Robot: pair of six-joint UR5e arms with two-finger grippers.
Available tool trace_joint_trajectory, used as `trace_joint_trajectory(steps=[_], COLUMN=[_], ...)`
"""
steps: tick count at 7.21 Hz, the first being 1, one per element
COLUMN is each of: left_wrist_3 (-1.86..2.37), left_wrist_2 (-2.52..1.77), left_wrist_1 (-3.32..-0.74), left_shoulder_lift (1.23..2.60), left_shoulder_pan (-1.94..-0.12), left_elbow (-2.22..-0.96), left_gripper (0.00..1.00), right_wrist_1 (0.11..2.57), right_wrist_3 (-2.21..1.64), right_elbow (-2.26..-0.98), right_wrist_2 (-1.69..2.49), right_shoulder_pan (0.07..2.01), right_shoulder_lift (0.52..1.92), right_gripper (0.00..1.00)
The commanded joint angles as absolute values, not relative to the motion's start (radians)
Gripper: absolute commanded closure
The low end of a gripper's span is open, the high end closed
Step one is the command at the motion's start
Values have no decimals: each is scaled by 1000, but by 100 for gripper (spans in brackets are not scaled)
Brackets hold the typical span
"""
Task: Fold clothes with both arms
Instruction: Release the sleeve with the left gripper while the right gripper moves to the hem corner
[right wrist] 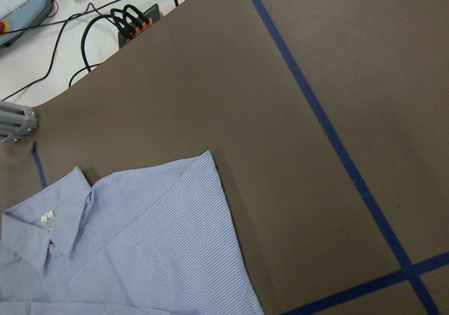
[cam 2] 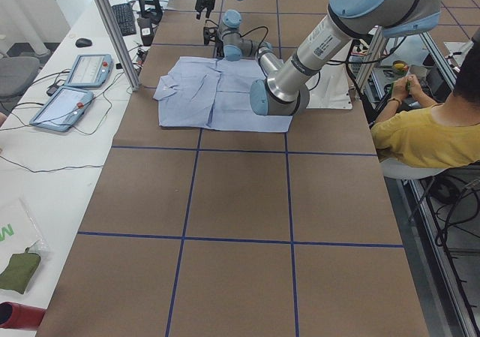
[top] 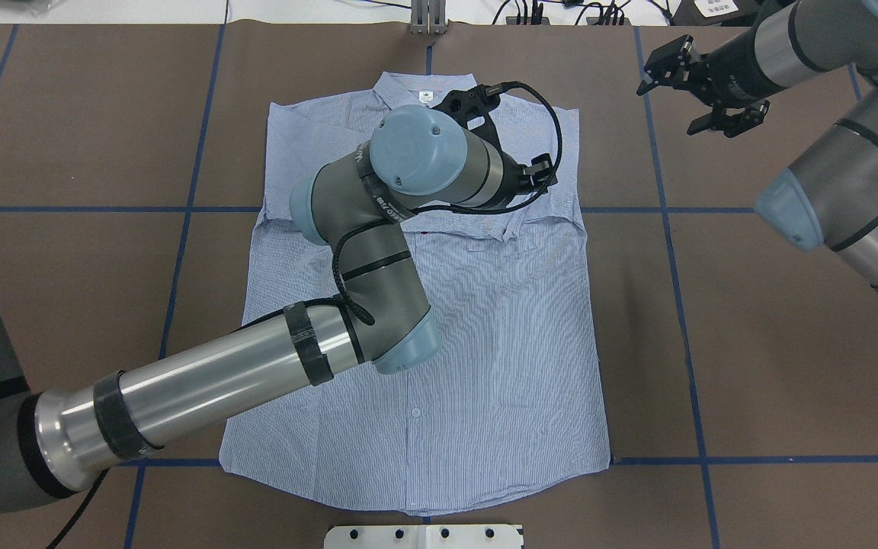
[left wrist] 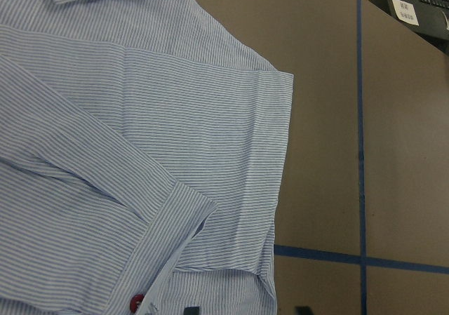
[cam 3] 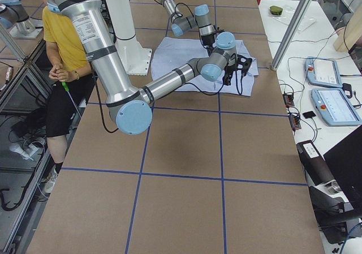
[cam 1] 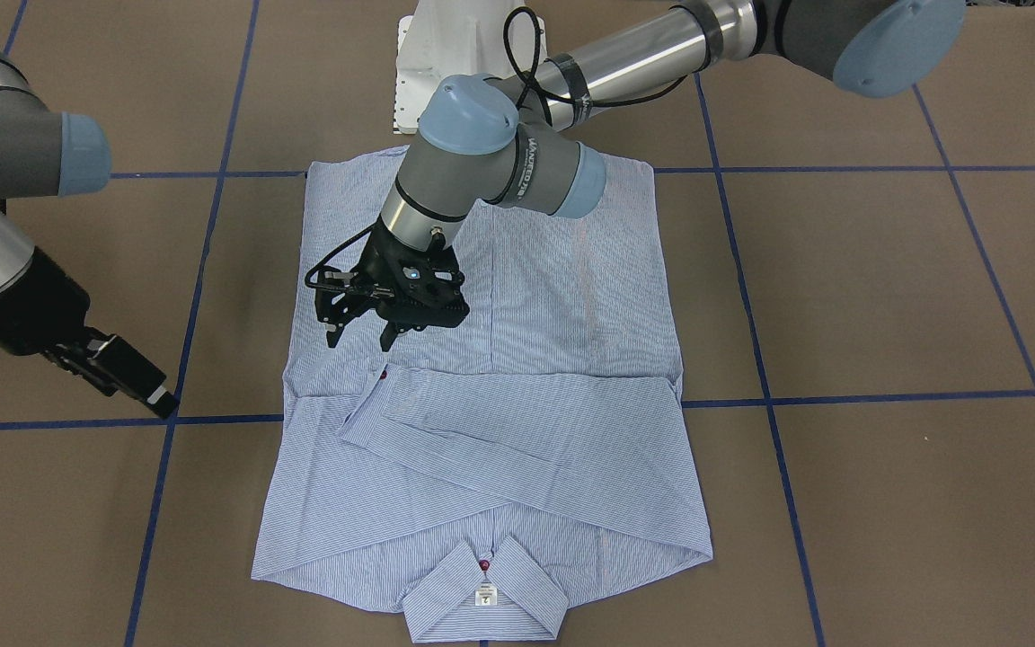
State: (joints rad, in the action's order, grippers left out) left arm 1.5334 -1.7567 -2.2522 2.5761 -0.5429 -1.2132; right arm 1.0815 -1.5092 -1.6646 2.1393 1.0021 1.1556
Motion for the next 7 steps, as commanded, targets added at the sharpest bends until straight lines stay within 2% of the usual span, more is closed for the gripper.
trace_joint_trajectory(steps=[1, 3, 4, 6, 7], left_wrist_3=[1523, 1496, 1446, 1442, 1454], left_wrist_2=[-1839, -1854, -1903, -1985, -2020], left_wrist_1=[-2203, -2195, -2200, -2232, -2232], left_shoulder_lift=[2361, 2182, 2116, 2036, 2011], left_shoulder_pan=[-552, -589, -622, -673, -683], left_elbow=[-1491, -1656, -1722, -1745, -1764], left_gripper=[31, 33, 34, 33, 4], right_wrist_1=[1098, 1208, 1271, 1312, 1312], right_wrist_3=[-1641, -1862, -1955, -2156, -2198], right_elbow=[-1777, -1924, -2012, -2049, -2059], right_wrist_2=[1928, 1786, 1579, 1358, 1294], right_shoulder_pan=[797, 593, 416, 147, 85], right_shoulder_lift=[1164, 1227, 1289, 1421, 1469], right_gripper=[0, 1, 3, 7, 8])
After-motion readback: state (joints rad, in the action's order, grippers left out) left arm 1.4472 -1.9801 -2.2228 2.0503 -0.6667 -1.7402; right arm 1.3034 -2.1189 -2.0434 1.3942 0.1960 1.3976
